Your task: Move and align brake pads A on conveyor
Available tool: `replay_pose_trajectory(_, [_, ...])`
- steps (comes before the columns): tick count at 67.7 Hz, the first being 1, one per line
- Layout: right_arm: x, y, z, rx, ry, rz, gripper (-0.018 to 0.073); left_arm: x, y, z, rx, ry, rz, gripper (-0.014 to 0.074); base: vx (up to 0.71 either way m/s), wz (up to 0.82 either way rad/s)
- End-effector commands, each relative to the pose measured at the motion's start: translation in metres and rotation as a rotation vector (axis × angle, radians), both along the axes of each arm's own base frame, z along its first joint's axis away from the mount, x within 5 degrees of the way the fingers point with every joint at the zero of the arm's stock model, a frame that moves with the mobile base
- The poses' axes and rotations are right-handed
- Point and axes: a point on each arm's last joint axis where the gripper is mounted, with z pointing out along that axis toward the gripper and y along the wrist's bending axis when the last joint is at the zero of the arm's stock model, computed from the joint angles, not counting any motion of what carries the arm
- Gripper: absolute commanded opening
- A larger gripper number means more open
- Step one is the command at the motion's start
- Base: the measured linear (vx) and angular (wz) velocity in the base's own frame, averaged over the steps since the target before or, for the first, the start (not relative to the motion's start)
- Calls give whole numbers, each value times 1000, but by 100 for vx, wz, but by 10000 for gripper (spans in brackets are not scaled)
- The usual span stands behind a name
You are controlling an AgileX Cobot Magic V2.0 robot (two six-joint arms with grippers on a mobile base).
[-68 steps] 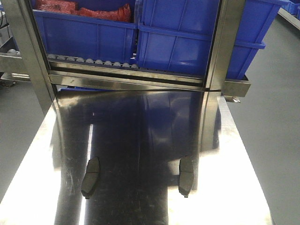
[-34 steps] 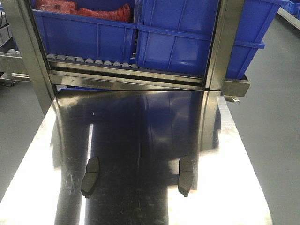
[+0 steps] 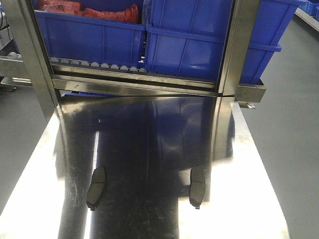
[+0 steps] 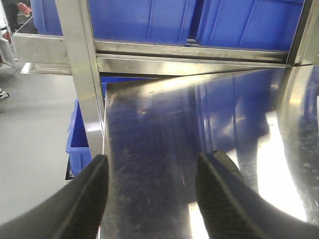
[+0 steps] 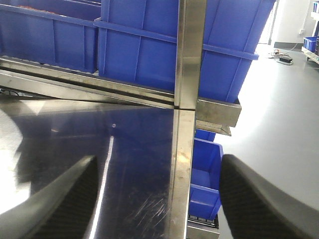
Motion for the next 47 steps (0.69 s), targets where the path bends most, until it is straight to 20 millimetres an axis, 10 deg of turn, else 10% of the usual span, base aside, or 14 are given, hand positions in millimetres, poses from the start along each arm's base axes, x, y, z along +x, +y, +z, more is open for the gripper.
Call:
replay_pose_trajectory(1, [1,0,15,-3,-88,2,488,1,0,13,-16,-81,-3,391,0,0])
replay_pose_trajectory(28, [1,0,15,-3,-88,2,488,5,0,20,-101,-120,18,388,0,0])
replay_pose_trajectory(47, [1,0,15,-3,-88,2,488,56,-3,43,-24,148,57,388,0,0])
